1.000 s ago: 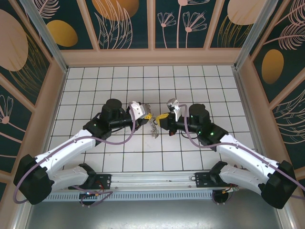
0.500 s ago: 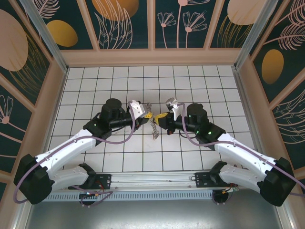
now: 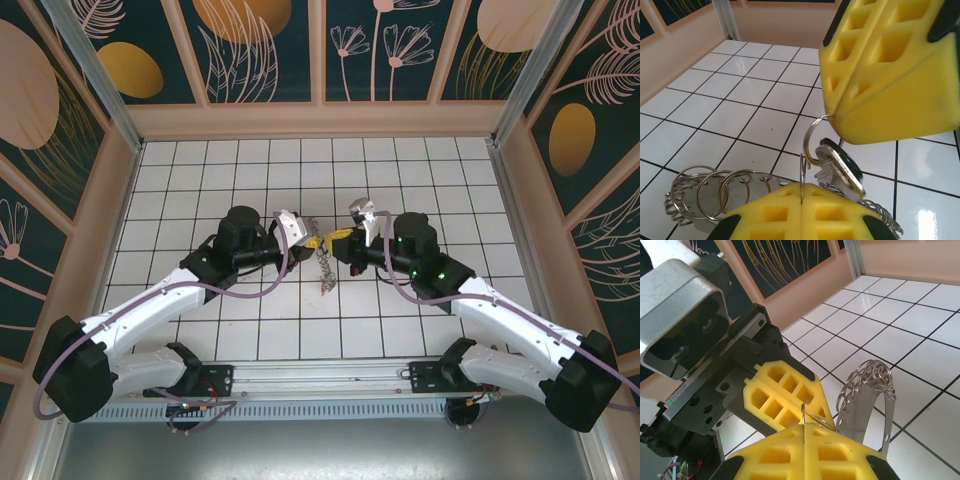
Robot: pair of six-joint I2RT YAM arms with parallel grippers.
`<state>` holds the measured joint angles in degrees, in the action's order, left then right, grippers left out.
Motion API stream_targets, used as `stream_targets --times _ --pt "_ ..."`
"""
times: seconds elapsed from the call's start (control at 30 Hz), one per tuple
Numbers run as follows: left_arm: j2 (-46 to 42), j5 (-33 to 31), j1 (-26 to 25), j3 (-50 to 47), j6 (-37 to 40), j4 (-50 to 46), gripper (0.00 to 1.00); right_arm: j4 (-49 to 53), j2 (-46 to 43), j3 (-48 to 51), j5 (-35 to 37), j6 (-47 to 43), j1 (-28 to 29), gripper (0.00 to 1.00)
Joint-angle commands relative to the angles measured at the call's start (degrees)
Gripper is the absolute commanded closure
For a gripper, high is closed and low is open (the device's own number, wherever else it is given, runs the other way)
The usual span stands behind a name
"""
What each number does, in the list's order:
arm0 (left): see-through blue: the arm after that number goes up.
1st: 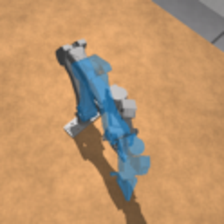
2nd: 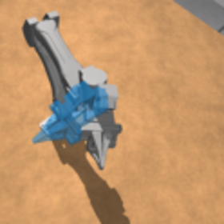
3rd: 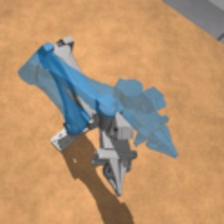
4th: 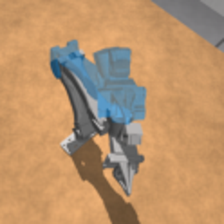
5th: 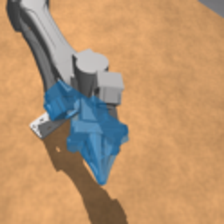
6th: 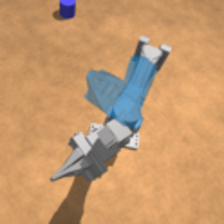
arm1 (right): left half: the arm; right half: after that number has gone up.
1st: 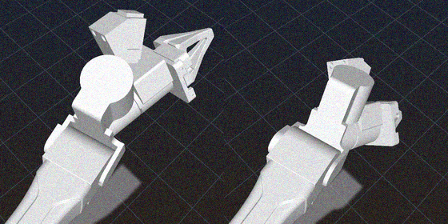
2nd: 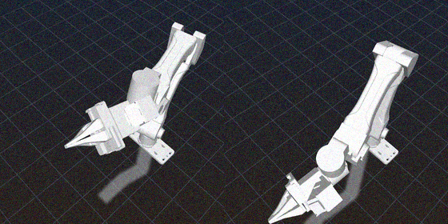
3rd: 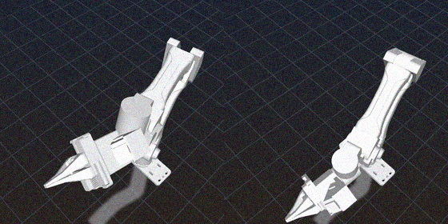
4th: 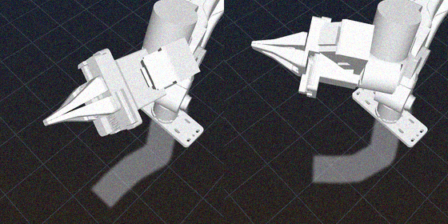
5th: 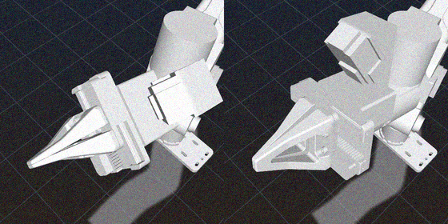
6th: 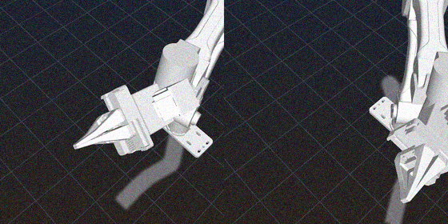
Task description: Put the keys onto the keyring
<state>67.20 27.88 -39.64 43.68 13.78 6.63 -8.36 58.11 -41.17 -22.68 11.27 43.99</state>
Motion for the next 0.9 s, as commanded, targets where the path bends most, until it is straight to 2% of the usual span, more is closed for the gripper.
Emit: stream_targets --times 0.0,0.43,0.87 --pt "-1.0 0.3 0.3 1.7 -1.1 2.5 1.00 -0.4 0.6 -1.9 0.8 -0.6 0.4 1.00" --pt "-1.8 -1.1 0.3 2.0 -1.5 2.7 1.00 3.1 -0.4 -1.7 1.9 -0.7 0.4 1.00" --pt "-0.4 1.3 0.3 2.6 -1.5 3.0 1.00 2.4 0.2 -3.7 2.7 1.2 0.5 1.00"
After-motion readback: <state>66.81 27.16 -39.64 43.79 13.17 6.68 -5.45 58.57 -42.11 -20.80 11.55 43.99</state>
